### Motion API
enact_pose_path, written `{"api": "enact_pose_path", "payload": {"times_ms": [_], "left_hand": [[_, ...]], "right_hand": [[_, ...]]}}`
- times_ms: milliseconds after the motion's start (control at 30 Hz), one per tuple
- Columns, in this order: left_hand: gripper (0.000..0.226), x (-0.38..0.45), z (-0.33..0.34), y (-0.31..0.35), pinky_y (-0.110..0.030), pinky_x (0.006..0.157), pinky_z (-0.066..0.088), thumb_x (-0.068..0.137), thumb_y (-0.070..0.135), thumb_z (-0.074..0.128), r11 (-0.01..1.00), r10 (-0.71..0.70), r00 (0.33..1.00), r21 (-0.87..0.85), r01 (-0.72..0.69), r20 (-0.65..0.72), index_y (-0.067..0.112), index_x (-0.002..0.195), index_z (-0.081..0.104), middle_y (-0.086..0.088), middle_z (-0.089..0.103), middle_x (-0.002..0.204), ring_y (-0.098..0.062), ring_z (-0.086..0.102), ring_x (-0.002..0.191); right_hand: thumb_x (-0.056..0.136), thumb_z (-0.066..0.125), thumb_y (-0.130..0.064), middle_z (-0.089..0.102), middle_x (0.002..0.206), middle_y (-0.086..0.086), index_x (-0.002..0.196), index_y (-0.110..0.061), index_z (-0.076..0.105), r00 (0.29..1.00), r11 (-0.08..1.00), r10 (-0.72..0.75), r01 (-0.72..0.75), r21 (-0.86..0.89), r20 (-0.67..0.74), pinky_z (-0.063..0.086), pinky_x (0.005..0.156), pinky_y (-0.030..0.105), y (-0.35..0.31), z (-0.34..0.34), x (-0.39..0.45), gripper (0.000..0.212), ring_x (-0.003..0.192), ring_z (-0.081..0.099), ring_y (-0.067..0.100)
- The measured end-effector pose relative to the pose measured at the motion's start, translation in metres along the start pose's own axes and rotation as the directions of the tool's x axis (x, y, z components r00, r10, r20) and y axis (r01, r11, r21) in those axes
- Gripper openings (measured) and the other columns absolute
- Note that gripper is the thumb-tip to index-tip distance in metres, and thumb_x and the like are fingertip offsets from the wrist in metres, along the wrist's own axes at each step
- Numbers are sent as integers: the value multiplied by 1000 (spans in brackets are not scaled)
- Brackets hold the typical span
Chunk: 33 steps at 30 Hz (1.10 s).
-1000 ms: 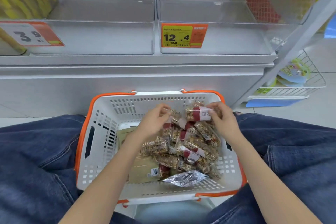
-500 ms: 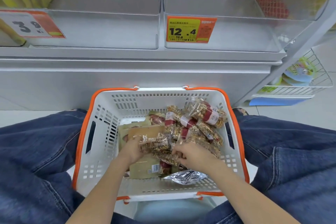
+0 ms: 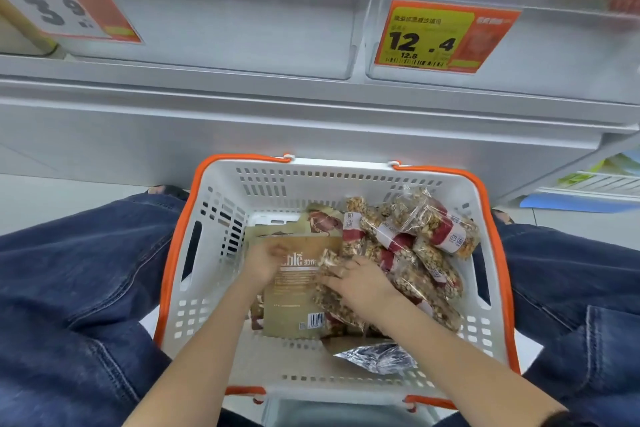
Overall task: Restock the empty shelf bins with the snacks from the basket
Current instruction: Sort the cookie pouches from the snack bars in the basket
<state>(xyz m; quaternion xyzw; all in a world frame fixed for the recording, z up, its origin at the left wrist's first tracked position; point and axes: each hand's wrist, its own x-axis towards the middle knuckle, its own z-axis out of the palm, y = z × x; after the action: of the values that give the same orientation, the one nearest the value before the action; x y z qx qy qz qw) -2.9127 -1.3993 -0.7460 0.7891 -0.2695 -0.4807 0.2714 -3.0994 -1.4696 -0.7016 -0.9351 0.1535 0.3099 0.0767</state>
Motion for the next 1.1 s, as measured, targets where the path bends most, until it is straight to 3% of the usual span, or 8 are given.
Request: {"api": "enact_pose_path", "payload": {"times_ms": [100,233,367,467,633,733,1000,1100], "left_hand": [[24,21,-29,-22,-28,78,45,85,1,56,936,150,923,353,-16,-354,12,104,65,-4,65,103,-22,58,95],[41,39,-34,-33,-18,85,45,89,-3,48,865,130,989,495,-76,-75,12,127,58,-2,56,127,-22,54,110],[59,62,-37,-35,-32,112,28,90,-3,48,796,63,998,603,-57,12,17,145,37,-6,30,152,-26,33,137],[36,72,-46,-27,-26,88,45,92,8,54,795,36,992,599,-100,118,17,127,51,-8,54,129,-24,54,110],[9,78,-61,-14,-26,68,38,85,3,57,716,15,982,684,-141,186,11,89,58,-5,53,93,-22,51,84],[29,74,-66,-9,-26,58,37,81,-3,52,695,-20,981,707,-127,195,20,63,46,0,52,73,-19,49,69],[26,17,-113,69,-29,55,37,85,12,53,486,222,963,838,-247,155,20,63,41,2,51,71,-22,53,72],[34,-14,-136,96,-31,57,34,90,18,54,506,292,938,802,-317,186,23,61,38,4,46,69,-19,48,70]], "right_hand": [[90,62,-19,41,148,1,150,-31,15,1000,1000,4,-3,26,-29,16,113,34,6,8,1,78,137,32,21],[92,56,-17,45,145,0,149,-32,24,997,990,14,-4,144,-70,15,113,33,9,10,-1,67,136,33,20],[91,54,-12,42,147,3,149,-30,25,995,988,7,8,155,-97,17,112,33,8,11,-4,68,136,34,23],[89,55,-9,42,147,3,149,-29,25,993,988,1,18,156,-120,17,112,33,7,14,-2,70,135,35,25],[89,55,-10,44,145,2,147,-29,30,992,980,1,25,195,-129,18,111,32,7,16,1,66,133,37,25],[90,53,-12,42,147,0,147,-30,30,994,976,5,19,216,-112,16,111,31,8,13,2,64,134,35,23],[92,55,-22,46,144,1,147,-30,31,998,980,30,-17,197,-61,17,111,33,5,4,1,60,133,35,22],[93,53,-32,50,139,1,142,-26,41,996,973,57,-38,229,-76,17,114,34,2,0,-3,50,132,38,22]]}}
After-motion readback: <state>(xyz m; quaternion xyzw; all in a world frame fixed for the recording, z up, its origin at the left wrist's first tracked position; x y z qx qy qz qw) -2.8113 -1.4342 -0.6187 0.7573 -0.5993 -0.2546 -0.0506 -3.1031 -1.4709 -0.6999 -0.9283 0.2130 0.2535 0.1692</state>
